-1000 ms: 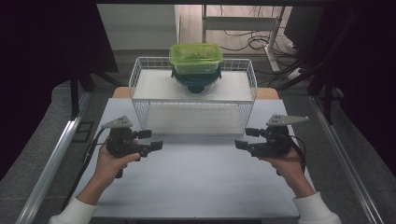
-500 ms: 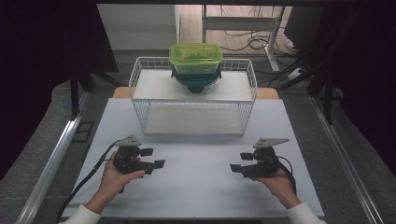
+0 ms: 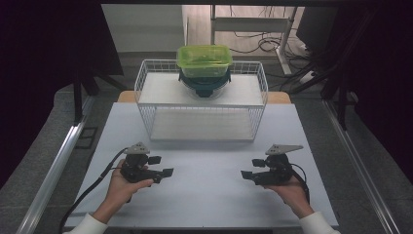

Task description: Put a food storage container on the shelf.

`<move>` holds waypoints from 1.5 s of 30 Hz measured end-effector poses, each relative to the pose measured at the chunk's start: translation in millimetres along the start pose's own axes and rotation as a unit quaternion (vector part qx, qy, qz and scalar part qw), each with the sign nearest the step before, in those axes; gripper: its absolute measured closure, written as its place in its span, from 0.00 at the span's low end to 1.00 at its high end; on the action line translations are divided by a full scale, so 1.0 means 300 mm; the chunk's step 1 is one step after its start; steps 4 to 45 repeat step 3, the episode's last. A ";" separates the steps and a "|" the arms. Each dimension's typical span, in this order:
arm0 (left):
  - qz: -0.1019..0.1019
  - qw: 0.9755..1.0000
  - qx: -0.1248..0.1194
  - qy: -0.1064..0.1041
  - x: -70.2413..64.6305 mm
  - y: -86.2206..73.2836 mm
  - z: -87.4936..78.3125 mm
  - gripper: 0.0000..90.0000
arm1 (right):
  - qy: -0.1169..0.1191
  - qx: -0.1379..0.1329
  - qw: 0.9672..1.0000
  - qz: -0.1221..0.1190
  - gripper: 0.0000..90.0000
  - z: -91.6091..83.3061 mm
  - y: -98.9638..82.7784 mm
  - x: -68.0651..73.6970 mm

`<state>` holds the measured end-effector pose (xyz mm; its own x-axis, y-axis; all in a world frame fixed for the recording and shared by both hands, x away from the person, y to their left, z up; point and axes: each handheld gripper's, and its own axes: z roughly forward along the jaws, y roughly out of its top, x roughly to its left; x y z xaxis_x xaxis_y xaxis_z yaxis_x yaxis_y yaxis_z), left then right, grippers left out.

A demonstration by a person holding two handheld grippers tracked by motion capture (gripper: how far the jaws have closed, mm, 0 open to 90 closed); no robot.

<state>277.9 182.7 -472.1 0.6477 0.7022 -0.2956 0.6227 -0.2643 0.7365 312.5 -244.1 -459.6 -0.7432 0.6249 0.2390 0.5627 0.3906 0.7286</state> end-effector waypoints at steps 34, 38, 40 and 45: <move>-0.004 1.000 -0.001 0.004 0.009 -0.002 -0.001 0.28 | 0.000 -0.001 1.000 -0.001 0.29 0.000 -0.001 -0.001; -0.004 1.000 -0.001 0.004 0.009 -0.002 -0.001 0.28 | 0.000 -0.001 1.000 -0.001 0.29 0.000 -0.001 -0.001; -0.004 1.000 -0.001 0.004 0.009 -0.002 -0.001 0.28 | 0.000 -0.001 1.000 -0.001 0.29 0.000 -0.001 -0.001; -0.004 1.000 -0.001 0.004 0.009 -0.002 -0.001 0.28 | 0.000 -0.001 1.000 -0.001 0.29 0.000 -0.001 -0.001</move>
